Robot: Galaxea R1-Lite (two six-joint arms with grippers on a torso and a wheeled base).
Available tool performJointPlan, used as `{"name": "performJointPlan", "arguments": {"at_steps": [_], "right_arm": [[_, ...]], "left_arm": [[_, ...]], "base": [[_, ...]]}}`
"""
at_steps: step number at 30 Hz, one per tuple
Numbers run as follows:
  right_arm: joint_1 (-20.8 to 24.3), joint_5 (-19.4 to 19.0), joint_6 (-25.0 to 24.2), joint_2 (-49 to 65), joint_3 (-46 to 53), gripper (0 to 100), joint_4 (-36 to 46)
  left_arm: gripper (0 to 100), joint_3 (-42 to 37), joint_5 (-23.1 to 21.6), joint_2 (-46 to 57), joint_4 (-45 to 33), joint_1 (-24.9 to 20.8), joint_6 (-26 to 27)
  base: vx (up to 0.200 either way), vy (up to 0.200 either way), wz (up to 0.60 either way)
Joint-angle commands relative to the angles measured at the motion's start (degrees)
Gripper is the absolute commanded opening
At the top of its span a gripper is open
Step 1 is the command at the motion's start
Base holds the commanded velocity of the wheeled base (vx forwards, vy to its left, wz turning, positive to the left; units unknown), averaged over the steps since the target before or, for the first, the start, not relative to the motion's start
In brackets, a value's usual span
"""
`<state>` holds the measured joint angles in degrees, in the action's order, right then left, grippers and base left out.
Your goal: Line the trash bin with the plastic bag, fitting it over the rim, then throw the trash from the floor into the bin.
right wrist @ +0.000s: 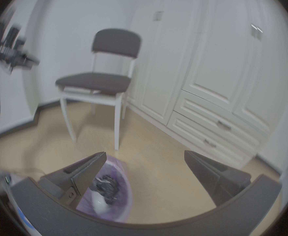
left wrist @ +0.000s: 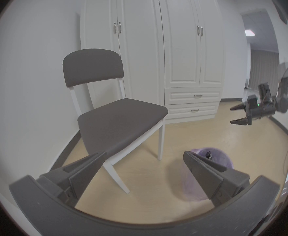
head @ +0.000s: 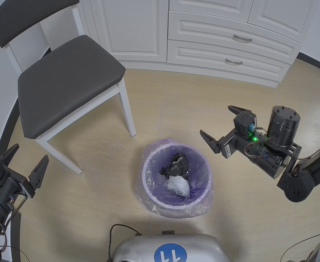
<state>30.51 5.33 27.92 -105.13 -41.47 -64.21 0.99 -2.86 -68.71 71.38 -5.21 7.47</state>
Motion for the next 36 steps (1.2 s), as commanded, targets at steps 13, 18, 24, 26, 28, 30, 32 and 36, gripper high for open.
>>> {"name": "performJointPlan", "arguments": {"at_steps": [13, 18, 24, 26, 28, 30, 32, 36], "right_arm": [[-14.78, 24.82, -31.70, -9.04, 26.79, 100, -25.79], [-15.48, 24.82, -31.26, -5.35, 27.85, 100, -25.79], [-11.09, 24.82, -27.56, 7.22, 28.20, 100, -25.79], [-10.39, 25.08, -26.69, 10.21, 28.64, 100, -25.79], [-9.86, 25.43, -26.25, 12.93, 28.99, 100, -25.79], [-9.68, 25.43, -26.07, 15.31, 29.87, 100, -25.79], [-9.68, 25.52, -26.07, 17.50, 30.93, 100, -25.79], [-9.68, 25.61, -25.89, 23.66, 33.65, 100, -25.79]], "left_arm": [[100, -0.02, 1.55, 0.68, -2.82, -1.65, -15.12], [100, 0.68, 1.55, -0.11, -2.73, 1.87, -13.98], [100, -0.64, 1.19, 2.52, -2.73, 5.12, -11.43], [100, -0.99, 1.11, 3.93, -2.73, 5.12, -11.43], [100, -0.99, 0.93, 5.51, -2.82, 5.12, -11.52], [100, -0.99, 0.84, 7.18, -2.91, 5.03, -11.78], [100, -0.99, 0.84, 8.41, -3.35, 5.12, -11.87], [100, -0.99, 0.84, 12.02, -5.46, 5.03, -11.87]], "base": [[0.000, 0.000, 0.00], [0.000, 0.000, 0.00], [0.000, 0.000, 0.00], [0.000, 0.000, 0.00], [0.000, 0.000, 0.00], [0.000, 0.000, 0.00], [0.000, 0.000, 0.00], [0.000, 0.000, 0.00]]}}
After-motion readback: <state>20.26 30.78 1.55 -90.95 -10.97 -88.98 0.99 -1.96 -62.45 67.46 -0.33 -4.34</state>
